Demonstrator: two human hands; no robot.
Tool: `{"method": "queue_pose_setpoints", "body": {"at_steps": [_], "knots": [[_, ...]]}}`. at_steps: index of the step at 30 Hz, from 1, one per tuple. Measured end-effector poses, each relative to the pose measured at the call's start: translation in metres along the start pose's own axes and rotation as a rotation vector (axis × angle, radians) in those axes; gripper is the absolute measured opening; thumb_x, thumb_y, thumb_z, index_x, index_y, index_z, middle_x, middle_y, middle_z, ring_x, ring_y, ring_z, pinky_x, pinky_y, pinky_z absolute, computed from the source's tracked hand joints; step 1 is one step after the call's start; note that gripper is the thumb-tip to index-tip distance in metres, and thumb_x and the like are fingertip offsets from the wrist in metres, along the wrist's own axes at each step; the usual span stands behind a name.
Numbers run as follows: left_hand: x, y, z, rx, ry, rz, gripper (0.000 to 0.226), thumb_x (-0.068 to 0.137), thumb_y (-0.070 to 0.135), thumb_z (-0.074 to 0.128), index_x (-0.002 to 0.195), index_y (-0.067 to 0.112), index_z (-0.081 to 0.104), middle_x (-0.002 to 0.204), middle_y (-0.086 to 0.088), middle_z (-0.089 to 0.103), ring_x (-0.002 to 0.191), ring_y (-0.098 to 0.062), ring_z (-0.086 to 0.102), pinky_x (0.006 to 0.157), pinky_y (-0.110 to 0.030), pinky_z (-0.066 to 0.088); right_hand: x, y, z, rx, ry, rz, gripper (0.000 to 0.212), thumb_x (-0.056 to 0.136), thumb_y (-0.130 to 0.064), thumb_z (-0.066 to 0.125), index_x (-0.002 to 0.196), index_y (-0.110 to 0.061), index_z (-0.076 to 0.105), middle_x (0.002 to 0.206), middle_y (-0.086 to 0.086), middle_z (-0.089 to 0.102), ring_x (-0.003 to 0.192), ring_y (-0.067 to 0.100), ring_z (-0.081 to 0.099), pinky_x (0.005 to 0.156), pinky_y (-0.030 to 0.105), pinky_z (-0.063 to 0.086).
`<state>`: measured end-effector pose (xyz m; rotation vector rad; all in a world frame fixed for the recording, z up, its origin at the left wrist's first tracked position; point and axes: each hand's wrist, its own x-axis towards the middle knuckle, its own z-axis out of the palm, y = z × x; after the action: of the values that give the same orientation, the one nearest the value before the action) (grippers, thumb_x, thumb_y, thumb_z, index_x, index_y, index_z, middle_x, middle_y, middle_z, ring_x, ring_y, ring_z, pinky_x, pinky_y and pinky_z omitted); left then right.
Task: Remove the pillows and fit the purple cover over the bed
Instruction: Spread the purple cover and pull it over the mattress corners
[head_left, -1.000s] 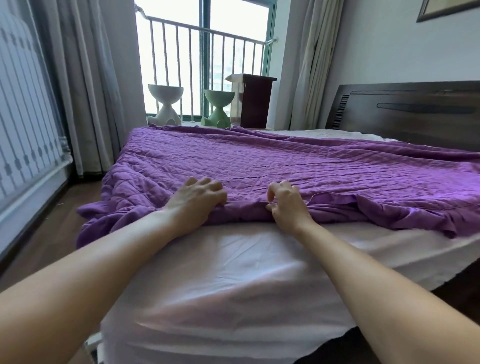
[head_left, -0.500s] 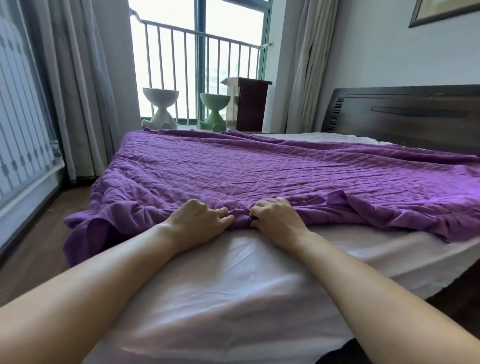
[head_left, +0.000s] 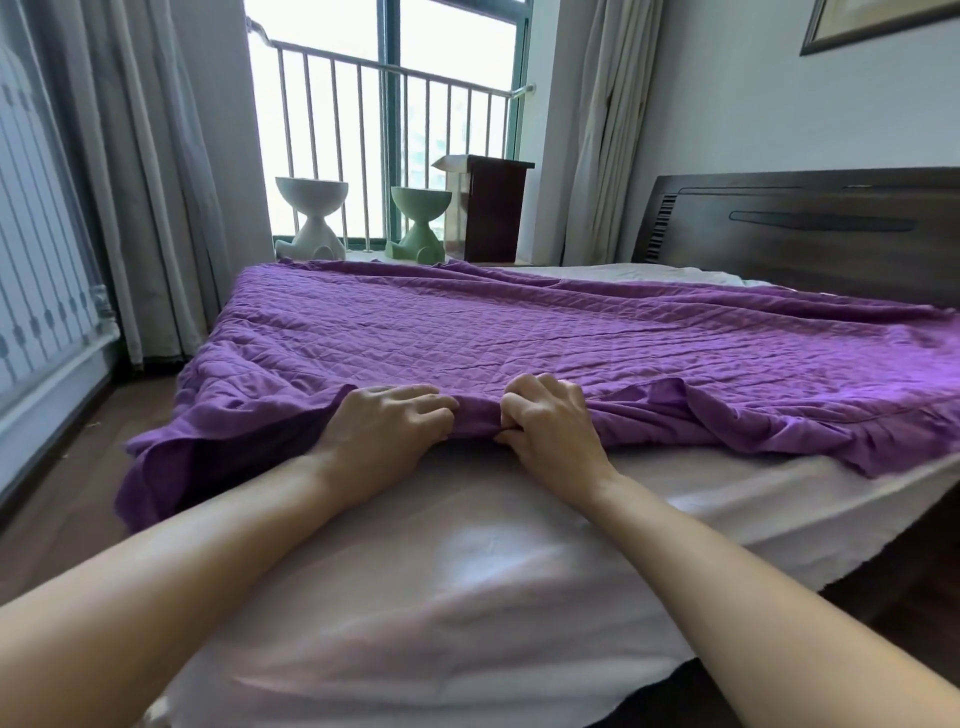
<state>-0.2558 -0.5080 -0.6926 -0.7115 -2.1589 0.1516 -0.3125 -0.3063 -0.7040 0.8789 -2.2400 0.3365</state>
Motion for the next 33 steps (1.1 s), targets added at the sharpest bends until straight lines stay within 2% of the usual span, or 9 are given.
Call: {"method": "queue_pose_setpoints", "body": {"at_steps": [3,7,13,15,18,21,26,30,33], "knots": [[-0.003,0.011,-0.012,0.035,0.076,0.054,0.004,0.076,0.016,0.068,0.077,0.02,0.07,0.096,0.007,0.073,0.092,-0.014,0.069,0.069,-0.027,0.057,-0.011,-0.004,-0.009,-0.078,0.077,-0.03,0.025,0.059,-0.023,0.084,0.07,-0.017,0.062,0.089,-0.003,0.06,0.088,0.025,0.056,0.084,0.04,0.031],[-0.015,0.028,-0.029,0.101,0.173,0.088,0.009,0.08,0.011,0.066,0.084,0.016,0.072,0.106,0.002,0.071,0.106,-0.019,0.065,0.093,-0.035,0.049,-0.03,-0.017,-0.024,-0.103,0.172,-0.123,0.018,0.069,-0.021,0.076,0.073,-0.015,0.06,0.094,0.0,0.06,0.093,0.023,0.049,0.088,0.041,0.031],[-0.042,0.064,-0.059,0.136,0.189,0.157,0.019,0.087,0.005,0.054,0.077,0.01,0.069,0.114,-0.008,0.068,0.115,-0.028,0.059,0.097,-0.043,0.043,-0.074,-0.041,-0.043,-0.083,0.299,-0.176,0.011,0.08,-0.001,0.065,0.075,-0.01,0.06,0.104,0.006,0.068,0.098,0.026,0.06,0.096,0.044,0.041],[-0.044,0.076,-0.071,0.082,0.182,0.12,0.014,0.084,0.002,0.058,0.079,0.01,0.069,0.112,-0.007,0.069,0.112,-0.024,0.061,0.094,-0.038,0.049,-0.089,-0.047,-0.049,-0.074,0.32,-0.183,0.011,0.081,0.004,0.062,0.078,-0.007,0.062,0.103,0.007,0.07,0.097,0.024,0.064,0.097,0.042,0.043],[-0.05,0.092,-0.087,-0.048,0.154,0.023,0.011,0.078,-0.001,0.064,0.075,0.009,0.065,0.097,-0.003,0.072,0.092,-0.016,0.07,0.067,-0.032,0.058,-0.108,-0.056,-0.057,-0.011,0.358,-0.14,0.013,0.082,0.006,0.059,0.086,-0.006,0.059,0.095,0.007,0.071,0.091,0.019,0.068,0.099,0.04,0.044],[-0.062,0.109,-0.092,-0.136,0.091,-0.044,0.019,0.076,-0.003,0.061,0.081,0.013,0.051,0.076,-0.001,0.066,0.063,-0.019,0.066,0.047,-0.033,0.051,-0.125,-0.062,-0.063,0.064,0.389,-0.117,0.027,0.08,0.01,0.059,0.087,-0.012,0.046,0.08,0.006,0.068,0.077,0.018,0.066,0.1,0.033,0.044],[-0.064,0.125,-0.094,-0.148,0.074,-0.085,0.025,0.076,-0.006,0.053,0.084,0.015,0.043,0.071,0.0,0.055,0.056,-0.019,0.056,0.041,-0.035,0.045,-0.14,-0.065,-0.078,0.122,0.388,-0.094,0.035,0.069,0.019,0.067,0.078,-0.009,0.048,0.068,0.006,0.055,0.066,0.023,0.052,0.082,0.023,0.041],[-0.059,0.135,-0.097,-0.126,0.132,-0.059,0.017,0.084,-0.002,0.042,0.084,0.015,0.041,0.07,-0.002,0.052,0.061,-0.016,0.045,0.039,-0.033,0.041,-0.146,-0.066,-0.08,-0.008,0.309,-0.17,0.028,0.083,-0.015,0.067,0.103,-0.01,0.048,0.086,0.006,0.061,0.08,0.022,0.051,0.083,0.032,0.042],[-0.063,0.139,-0.097,-0.038,0.17,0.064,0.019,0.09,-0.004,0.034,0.085,0.013,0.042,0.07,-0.003,0.055,0.058,-0.018,0.047,0.044,-0.029,0.041,-0.146,-0.064,-0.08,-0.235,0.32,-0.188,0.012,0.088,-0.001,0.054,0.098,-0.008,0.057,0.082,0.006,0.059,0.072,0.026,0.052,0.081,0.038,0.045]]}}
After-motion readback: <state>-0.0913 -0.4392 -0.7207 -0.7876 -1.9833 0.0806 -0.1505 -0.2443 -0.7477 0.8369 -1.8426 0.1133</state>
